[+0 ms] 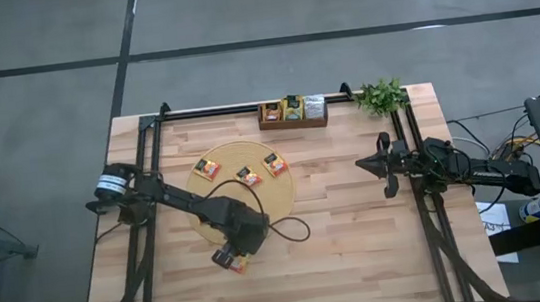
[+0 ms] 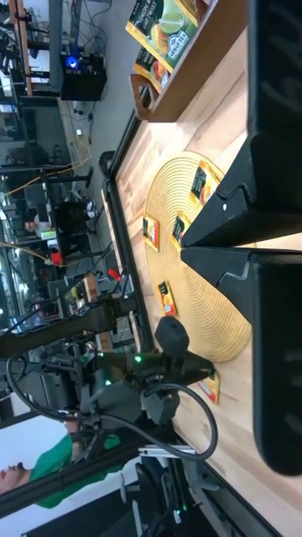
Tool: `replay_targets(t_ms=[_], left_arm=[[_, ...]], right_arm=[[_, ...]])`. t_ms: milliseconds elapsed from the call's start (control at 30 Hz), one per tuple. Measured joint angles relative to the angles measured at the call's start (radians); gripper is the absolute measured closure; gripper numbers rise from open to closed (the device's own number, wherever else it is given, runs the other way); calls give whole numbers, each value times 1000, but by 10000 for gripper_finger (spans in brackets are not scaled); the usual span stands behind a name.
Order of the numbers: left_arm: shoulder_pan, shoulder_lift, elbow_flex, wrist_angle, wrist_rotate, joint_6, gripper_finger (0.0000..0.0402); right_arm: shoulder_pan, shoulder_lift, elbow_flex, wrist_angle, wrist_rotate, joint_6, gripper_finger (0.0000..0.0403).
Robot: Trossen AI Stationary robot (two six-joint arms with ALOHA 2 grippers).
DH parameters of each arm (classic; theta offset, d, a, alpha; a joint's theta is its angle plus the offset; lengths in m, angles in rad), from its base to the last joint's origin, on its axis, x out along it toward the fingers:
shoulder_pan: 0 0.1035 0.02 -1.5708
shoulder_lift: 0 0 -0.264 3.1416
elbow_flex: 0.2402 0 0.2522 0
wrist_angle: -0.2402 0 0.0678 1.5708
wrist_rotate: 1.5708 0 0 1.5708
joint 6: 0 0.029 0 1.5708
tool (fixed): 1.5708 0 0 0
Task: Pick & Place Tea
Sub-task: Put the orange tea bag into the left section of the wooden organizer
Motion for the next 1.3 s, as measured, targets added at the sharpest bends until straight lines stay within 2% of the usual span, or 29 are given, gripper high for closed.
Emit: replay_targets(t_ms=[167,233,433,633,1000,1300], left_arm=[[0,1,0,5,1,3,373],[-1,2,-1,5,4,3,394],[-1,2,2,-1,-2,2,401],[-1,0,74,-82,-14,-2,401],[14,-37,205,-165,-172,28,401],[93,-45,317,-209,-272,46,401]], right_arm=[[0,0,0,0,0,0,394],[0,0,0,0,0,0,394],[0,0,0,0,0,0,394],[0,0,0,0,0,0,394],[0,0,0,0,0,0,394],[0,0,0,0,0,0,394]])
